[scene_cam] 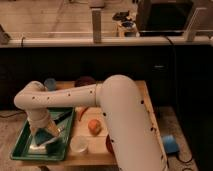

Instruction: Place sponge in tray

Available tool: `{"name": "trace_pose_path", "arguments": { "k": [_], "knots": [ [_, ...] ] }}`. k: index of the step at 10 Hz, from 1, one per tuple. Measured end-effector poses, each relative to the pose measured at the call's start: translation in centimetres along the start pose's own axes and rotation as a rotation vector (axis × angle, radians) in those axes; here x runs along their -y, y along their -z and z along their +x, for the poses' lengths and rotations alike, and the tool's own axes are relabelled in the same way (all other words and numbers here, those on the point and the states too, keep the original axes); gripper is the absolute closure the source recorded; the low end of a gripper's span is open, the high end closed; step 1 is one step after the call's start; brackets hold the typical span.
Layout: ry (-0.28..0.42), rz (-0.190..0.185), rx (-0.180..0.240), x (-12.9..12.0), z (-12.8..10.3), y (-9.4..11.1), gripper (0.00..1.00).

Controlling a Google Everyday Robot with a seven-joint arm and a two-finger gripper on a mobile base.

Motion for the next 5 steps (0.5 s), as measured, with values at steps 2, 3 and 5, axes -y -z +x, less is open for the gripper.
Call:
{"name": "trace_pose_path", "arguments": {
  "k": [2, 3, 5],
  "knots": [
    [0.012, -0.004, 0.008, -0.39, -0.38, 0.36, 0.20],
    [0.011, -0.003, 0.010, -0.56, -0.44, 0.46, 0.20],
    [0.037, 0.002, 0.023, -1.16, -0.80, 1.00, 0.20]
  ]
}}
